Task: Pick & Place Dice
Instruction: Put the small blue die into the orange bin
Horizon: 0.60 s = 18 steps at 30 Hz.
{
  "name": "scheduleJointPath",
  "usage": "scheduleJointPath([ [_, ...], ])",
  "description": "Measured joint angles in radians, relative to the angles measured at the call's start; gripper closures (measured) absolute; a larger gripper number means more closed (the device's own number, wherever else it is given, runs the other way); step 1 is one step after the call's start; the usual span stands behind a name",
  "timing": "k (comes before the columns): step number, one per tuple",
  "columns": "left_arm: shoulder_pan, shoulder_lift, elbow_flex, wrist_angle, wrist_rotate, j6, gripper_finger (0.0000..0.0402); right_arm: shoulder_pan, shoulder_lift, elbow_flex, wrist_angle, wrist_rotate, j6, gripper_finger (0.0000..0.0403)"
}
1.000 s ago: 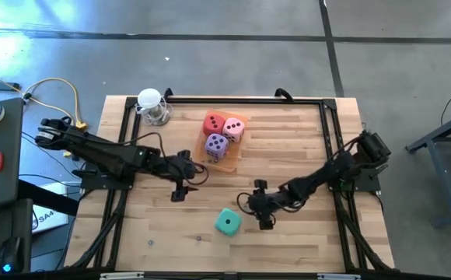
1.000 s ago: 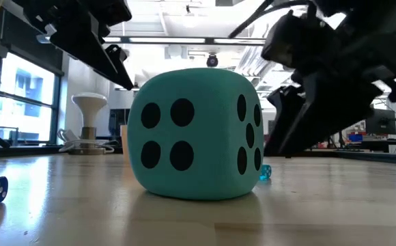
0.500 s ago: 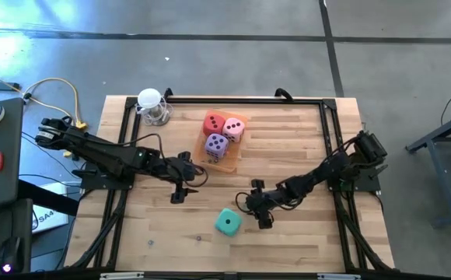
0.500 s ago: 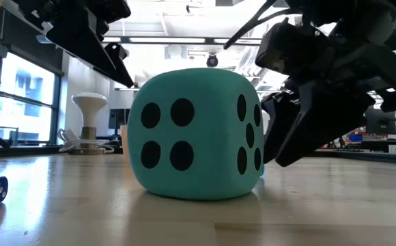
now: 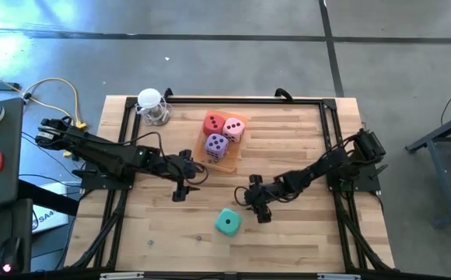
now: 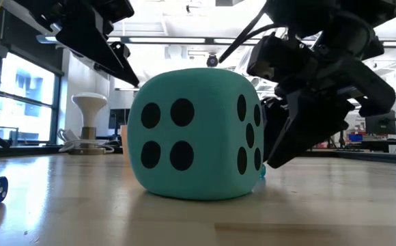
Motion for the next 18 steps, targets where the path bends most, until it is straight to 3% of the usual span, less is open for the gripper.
scheduleJointPath([
  [8, 0.000, 0.000, 0.000, 0.000, 0.000, 0.001, 0.0100, 0.001, 0.024, 0.002, 0.033, -0.001, -0.020, 0.0212],
  [18, -0.002, 0.000, 0.000, 0.007, 0.000, 0.002, 0.0100, -0.037, 0.057, 0.002, 0.086, -0.106, -0.038, 0.0215],
])
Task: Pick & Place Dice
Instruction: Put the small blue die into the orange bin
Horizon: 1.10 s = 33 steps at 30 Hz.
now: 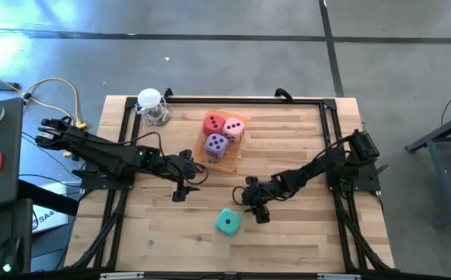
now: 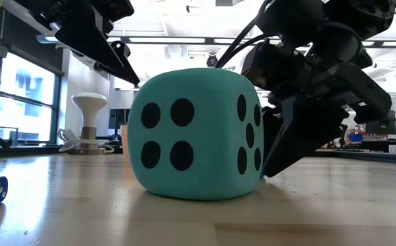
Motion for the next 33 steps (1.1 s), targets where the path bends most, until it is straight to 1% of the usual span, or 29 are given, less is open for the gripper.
scheduleJointPath([
  [3, -0.002, 0.000, 0.000, 0.000, 0.000, -0.001, 0.0100, 0.000, 0.000, 0.000, 0.000, 0.002, -0.004, 0.0230],
  [6, -0.009, 0.000, 0.000, 0.000, 0.000, -0.002, 0.0100, 0.000, 0.001, 0.000, 0.000, 0.002, -0.004, 0.0258],
  [10, -0.017, 0.000, 0.000, 0.000, 0.000, -0.002, 0.0100, -0.001, 0.001, 0.000, 0.000, 0.002, -0.004, 0.0305],
  [15, -0.018, 0.000, 0.000, 0.000, 0.000, -0.002, 0.0100, -0.006, 0.002, 0.000, 0.001, -0.031, -0.004, 0.0367],
  [19, -0.018, 0.000, 0.000, 0.000, 0.000, 0.001, 0.0100, 0.000, -0.006, -0.001, 0.002, -0.016, -0.020, 0.0369],
  [23, -0.019, 0.000, 0.000, -0.001, 0.001, 0.014, 0.0100, 0.023, -0.055, -0.002, -0.024, 0.081, -0.053, 0.0369],
  [28, -0.020, 0.000, 0.000, -0.007, 0.001, 0.019, 0.0100, 0.036, -0.153, -0.002, -0.061, 0.289, -0.131, 0.0368],
  [31, -0.020, 0.000, 0.000, -0.013, 0.000, 0.019, 0.0100, 0.004, -0.200, 0.001, -0.004, 0.424, -0.183, 0.0368],
  [32, -0.020, 0.000, 0.000, -0.015, 0.001, 0.019, 0.0100, -0.014, -0.212, 0.001, 0.006, 0.460, -0.196, 0.0367],
  [33, -0.020, 0.000, 0.000, -0.016, 0.001, 0.019, 0.0100, -0.037, -0.218, 0.000, 0.017, 0.474, -0.203, 0.0367],
])
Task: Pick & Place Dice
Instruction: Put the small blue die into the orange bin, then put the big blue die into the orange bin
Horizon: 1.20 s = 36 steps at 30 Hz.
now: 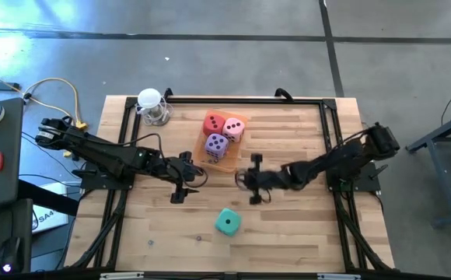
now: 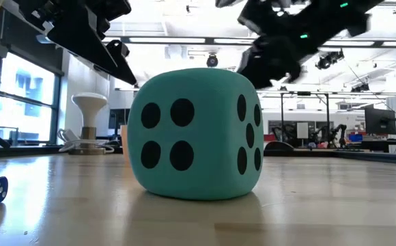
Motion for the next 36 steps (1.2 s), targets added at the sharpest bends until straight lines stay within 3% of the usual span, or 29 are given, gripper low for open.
scheduleJointPath([
  [5, -0.010, 0.000, 0.000, -0.007, -0.001, -0.011, 0.0100, -0.136, 0.000, -0.001, 0.080, -0.015, 0.066, 0.0365],
  [14, -0.055, 0.000, 0.000, -0.019, 0.001, -0.014, 0.0100, -0.281, 0.024, -0.001, 0.101, -0.183, 0.125, 0.0322],
  [22, -0.057, 0.000, 0.000, -0.019, 0.000, -0.014, 0.0100, -0.305, 0.048, -0.002, 0.130, -0.210, 0.148, 0.0241],
  [28, -0.056, 0.000, 0.000, -0.014, -0.002, -0.013, 0.0100, -0.285, 0.045, 0.000, 0.270, -0.207, 0.096, 0.0179],
  [36, -0.049, 0.011, 0.001, 0.010, -0.002, 0.015, 0.0100, -0.223, 0.032, -0.001, 0.327, -0.207, 0.087, 0.0132],
])
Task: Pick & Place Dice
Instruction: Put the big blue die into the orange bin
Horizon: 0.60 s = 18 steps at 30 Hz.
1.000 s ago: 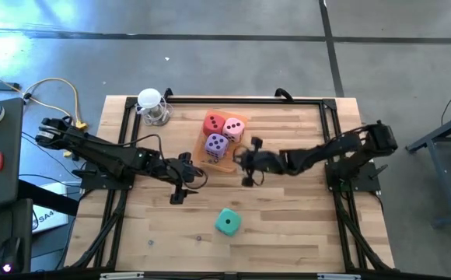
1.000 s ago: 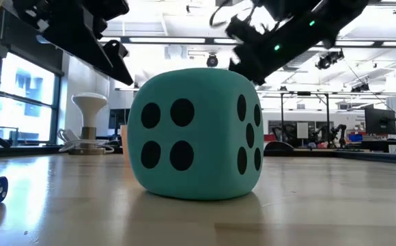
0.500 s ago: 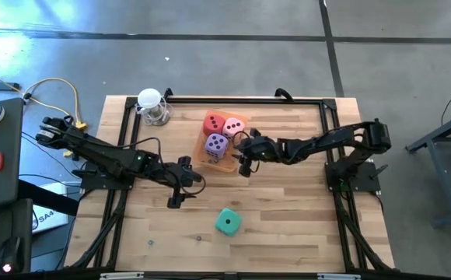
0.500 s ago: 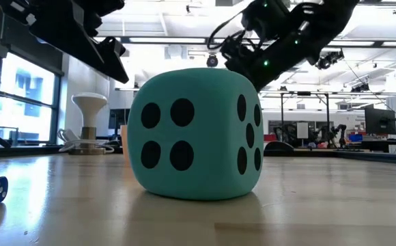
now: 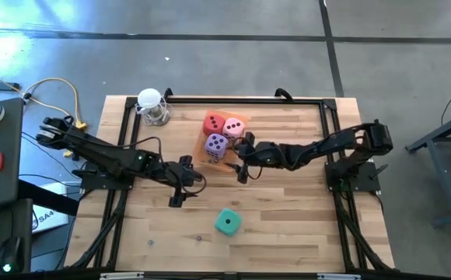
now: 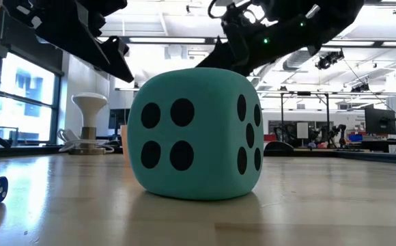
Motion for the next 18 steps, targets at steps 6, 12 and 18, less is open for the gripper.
scheduleJointPath([
  [6, -0.004, 0.075, 0.000, 0.108, 0.018, 0.013, 0.0100, 0.040, -0.001, 0.000, 0.001, 0.000, 0.002, 0.0127],
  [12, -0.018, 0.193, 0.000, 0.240, 0.015, 0.054, 0.0100, 0.061, -0.001, 0.000, 0.000, 0.000, 0.004, 0.0130],
  [18, -0.087, 0.239, 0.000, 0.309, -0.012, 0.059, 0.0100, 0.067, -0.001, 0.000, -0.009, 0.016, 0.011, 0.0130],
])
